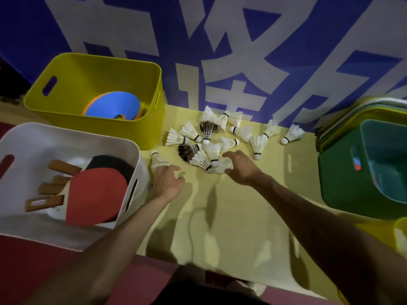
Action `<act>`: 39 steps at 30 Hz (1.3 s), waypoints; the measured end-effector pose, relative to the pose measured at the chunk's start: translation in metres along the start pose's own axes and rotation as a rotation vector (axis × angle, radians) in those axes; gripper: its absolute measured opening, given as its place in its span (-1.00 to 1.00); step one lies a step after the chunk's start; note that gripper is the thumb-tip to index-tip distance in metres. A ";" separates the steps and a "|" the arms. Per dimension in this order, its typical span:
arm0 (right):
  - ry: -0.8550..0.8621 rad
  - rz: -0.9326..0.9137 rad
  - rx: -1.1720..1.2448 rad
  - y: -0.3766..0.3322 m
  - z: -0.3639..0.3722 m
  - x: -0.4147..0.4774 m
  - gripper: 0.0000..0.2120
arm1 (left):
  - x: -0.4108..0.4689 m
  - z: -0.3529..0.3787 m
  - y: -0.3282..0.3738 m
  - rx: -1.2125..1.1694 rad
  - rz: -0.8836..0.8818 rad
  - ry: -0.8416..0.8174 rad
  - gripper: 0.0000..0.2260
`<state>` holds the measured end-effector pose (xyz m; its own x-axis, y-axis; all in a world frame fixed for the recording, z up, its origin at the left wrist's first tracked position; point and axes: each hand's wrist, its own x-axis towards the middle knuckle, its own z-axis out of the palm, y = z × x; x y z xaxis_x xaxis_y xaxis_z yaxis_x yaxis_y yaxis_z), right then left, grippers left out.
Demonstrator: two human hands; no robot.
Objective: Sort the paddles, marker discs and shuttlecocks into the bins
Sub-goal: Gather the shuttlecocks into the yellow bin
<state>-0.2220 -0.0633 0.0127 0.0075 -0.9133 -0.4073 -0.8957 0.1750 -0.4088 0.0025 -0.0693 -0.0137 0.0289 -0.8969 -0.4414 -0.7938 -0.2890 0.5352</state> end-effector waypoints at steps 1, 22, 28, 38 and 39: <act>-0.006 0.002 -0.022 -0.002 0.006 0.003 -0.49 | 0.001 0.001 -0.005 0.019 0.002 0.005 -0.70; 0.123 0.207 -0.144 0.033 0.030 -0.036 -0.76 | -0.002 -0.004 0.007 0.934 0.533 -0.047 -0.61; 0.197 0.156 0.055 0.040 0.025 -0.050 -0.81 | -0.019 0.003 0.020 0.925 0.608 -0.160 -0.69; 0.290 0.086 0.145 0.061 -0.025 -0.080 -0.81 | -0.072 0.015 0.089 0.312 0.700 -0.158 -0.82; 0.291 0.079 0.142 0.066 -0.031 -0.087 -0.82 | -0.081 0.020 0.096 0.217 0.706 -0.145 -0.85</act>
<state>-0.2959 0.0160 0.0464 -0.2050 -0.9581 -0.1999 -0.8175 0.2800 -0.5033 -0.0880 -0.0176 0.0588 -0.6000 -0.7869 -0.1442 -0.6962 0.4249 0.5786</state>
